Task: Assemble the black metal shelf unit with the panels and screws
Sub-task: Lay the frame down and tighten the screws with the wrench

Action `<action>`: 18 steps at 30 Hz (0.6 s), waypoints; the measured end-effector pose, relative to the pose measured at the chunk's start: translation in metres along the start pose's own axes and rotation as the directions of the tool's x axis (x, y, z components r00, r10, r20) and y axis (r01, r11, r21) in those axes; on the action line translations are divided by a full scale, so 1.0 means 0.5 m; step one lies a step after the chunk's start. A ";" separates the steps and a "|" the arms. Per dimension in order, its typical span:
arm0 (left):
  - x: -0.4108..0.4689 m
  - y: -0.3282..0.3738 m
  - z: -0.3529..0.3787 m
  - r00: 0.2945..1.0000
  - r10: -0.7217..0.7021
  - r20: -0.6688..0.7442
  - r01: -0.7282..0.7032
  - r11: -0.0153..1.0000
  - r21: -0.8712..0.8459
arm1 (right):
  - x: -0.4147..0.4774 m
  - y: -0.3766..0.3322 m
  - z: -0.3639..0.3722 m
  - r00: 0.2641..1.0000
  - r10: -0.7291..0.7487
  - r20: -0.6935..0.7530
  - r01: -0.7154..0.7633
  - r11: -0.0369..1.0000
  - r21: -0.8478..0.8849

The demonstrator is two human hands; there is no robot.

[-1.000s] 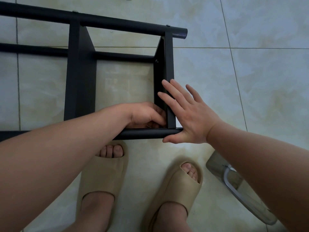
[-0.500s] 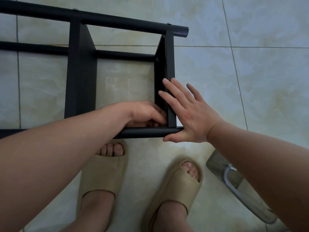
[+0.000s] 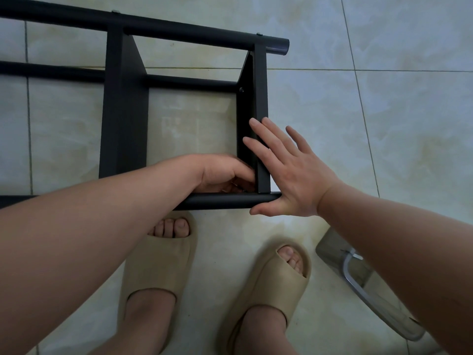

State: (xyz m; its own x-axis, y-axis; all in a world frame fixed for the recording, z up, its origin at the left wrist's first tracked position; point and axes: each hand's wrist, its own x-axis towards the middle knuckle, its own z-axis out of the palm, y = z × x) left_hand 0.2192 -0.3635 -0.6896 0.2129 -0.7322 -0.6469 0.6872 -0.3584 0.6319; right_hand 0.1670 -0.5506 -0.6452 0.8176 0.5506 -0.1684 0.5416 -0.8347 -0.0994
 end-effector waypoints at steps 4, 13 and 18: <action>0.000 -0.001 0.003 0.996 0.035 -0.081 -0.026 0.993 0.115 | 0.000 -0.001 0.000 1.000 0.002 0.001 -0.002 1.000 -0.001; -0.002 0.001 0.002 0.997 0.052 -0.049 -0.051 0.998 0.028 | 0.001 -0.002 -0.002 1.000 0.004 0.008 -0.004 1.000 0.003; -0.002 0.001 0.001 0.999 0.049 -0.005 -0.049 0.998 -0.027 | 0.001 -0.001 -0.003 1.000 0.002 0.006 -0.002 1.000 -0.004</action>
State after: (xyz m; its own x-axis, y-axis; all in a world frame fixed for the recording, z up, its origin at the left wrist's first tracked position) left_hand 0.2191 -0.3630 -0.6884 0.2497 -0.7463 -0.6170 0.6945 -0.3060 0.6512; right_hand 0.1672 -0.5500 -0.6440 0.8173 0.5492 -0.1744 0.5412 -0.8355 -0.0948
